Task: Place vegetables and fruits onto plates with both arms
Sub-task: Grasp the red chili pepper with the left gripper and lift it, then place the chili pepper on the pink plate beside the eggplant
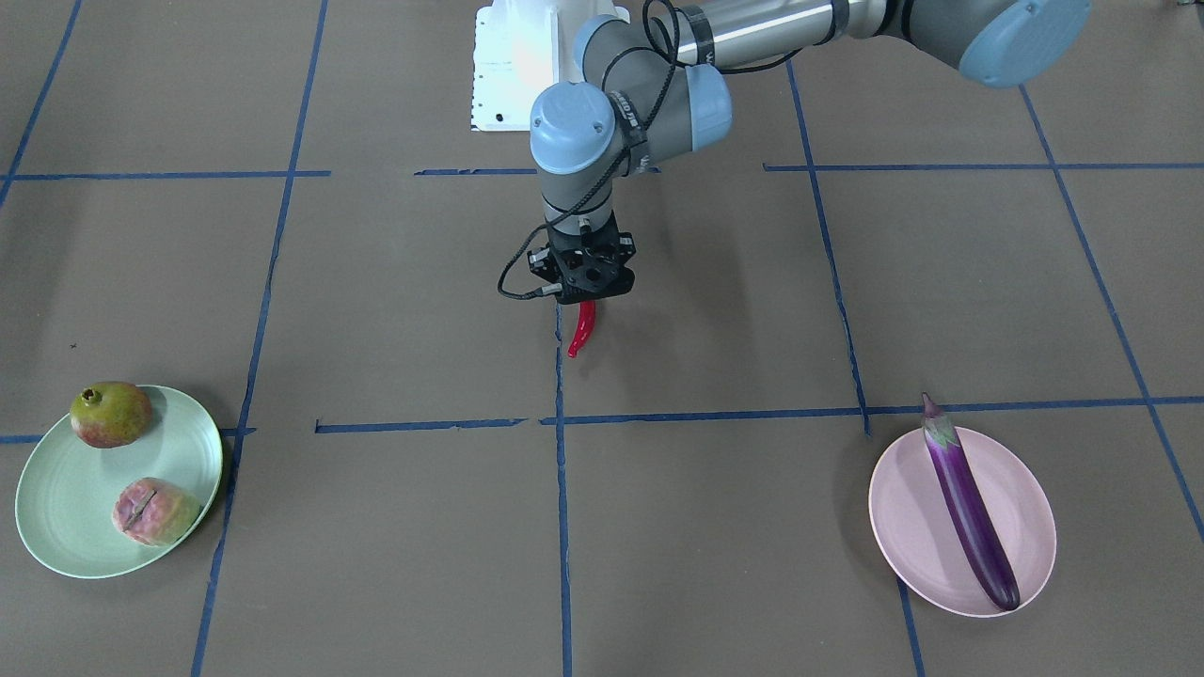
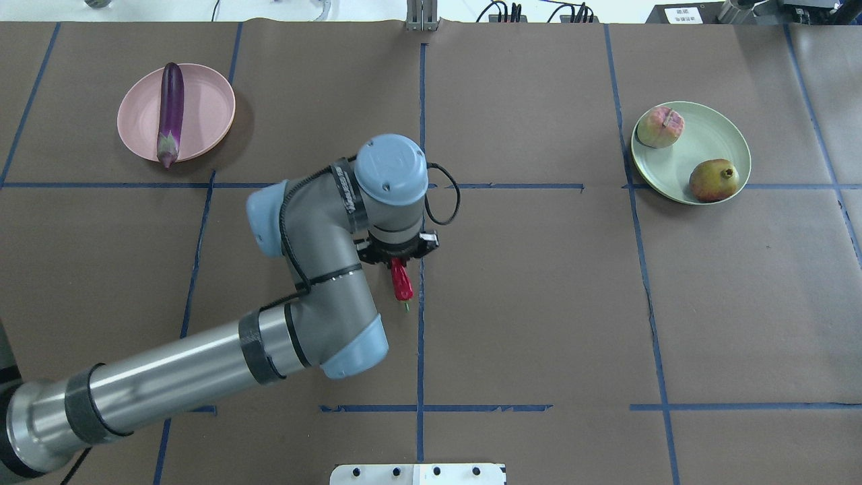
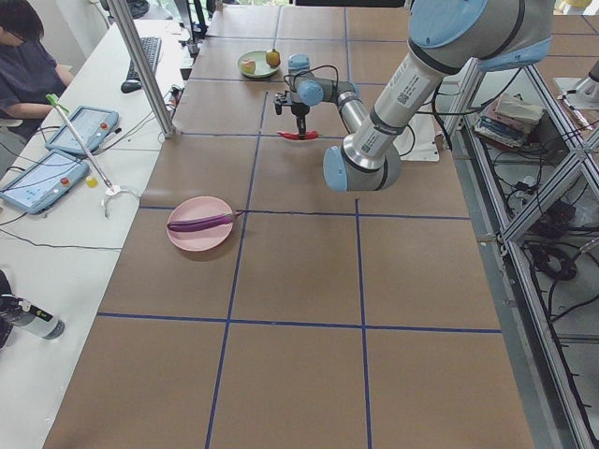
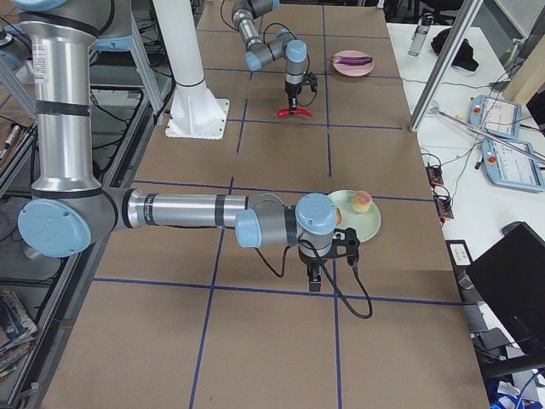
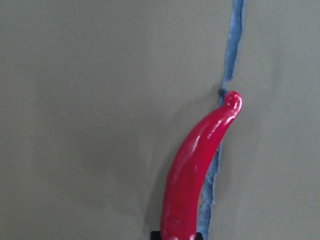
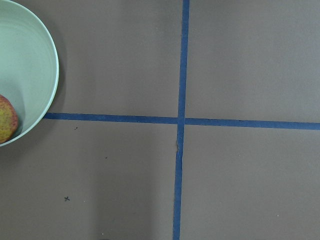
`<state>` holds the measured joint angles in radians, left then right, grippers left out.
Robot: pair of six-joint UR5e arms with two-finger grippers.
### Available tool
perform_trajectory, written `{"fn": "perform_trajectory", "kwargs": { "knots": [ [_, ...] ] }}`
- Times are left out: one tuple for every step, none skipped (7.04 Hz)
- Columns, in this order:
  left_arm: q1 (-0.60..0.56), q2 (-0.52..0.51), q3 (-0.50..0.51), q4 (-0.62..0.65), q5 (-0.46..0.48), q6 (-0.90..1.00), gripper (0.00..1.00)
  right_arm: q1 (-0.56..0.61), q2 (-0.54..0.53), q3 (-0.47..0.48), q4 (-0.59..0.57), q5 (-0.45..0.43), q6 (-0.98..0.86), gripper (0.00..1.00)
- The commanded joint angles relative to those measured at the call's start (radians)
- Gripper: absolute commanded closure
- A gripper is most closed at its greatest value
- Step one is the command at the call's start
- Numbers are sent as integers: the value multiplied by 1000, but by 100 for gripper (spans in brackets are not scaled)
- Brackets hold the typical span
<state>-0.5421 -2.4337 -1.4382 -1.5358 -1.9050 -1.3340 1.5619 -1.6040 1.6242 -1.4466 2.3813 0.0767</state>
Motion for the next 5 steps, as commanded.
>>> {"fn": "perform_trajectory", "kwargs": {
  "knots": [
    [-173,54,-14,-9,-5,91,95,-2,0,-1,2,1,0,0],
    [-253,108,-7,-9,-17,193,95,-2,0,-1,0,1,0,0],
    [-347,149,11,-9,-35,373,94,-3,0,-3,2,-2,0,0],
    [-428,150,88,-12,-57,485,94,-3,0,-3,2,1,0,0],
    [-456,151,179,-23,-54,540,94,-5,0,-3,2,-1,-2,0]
  ]
}}
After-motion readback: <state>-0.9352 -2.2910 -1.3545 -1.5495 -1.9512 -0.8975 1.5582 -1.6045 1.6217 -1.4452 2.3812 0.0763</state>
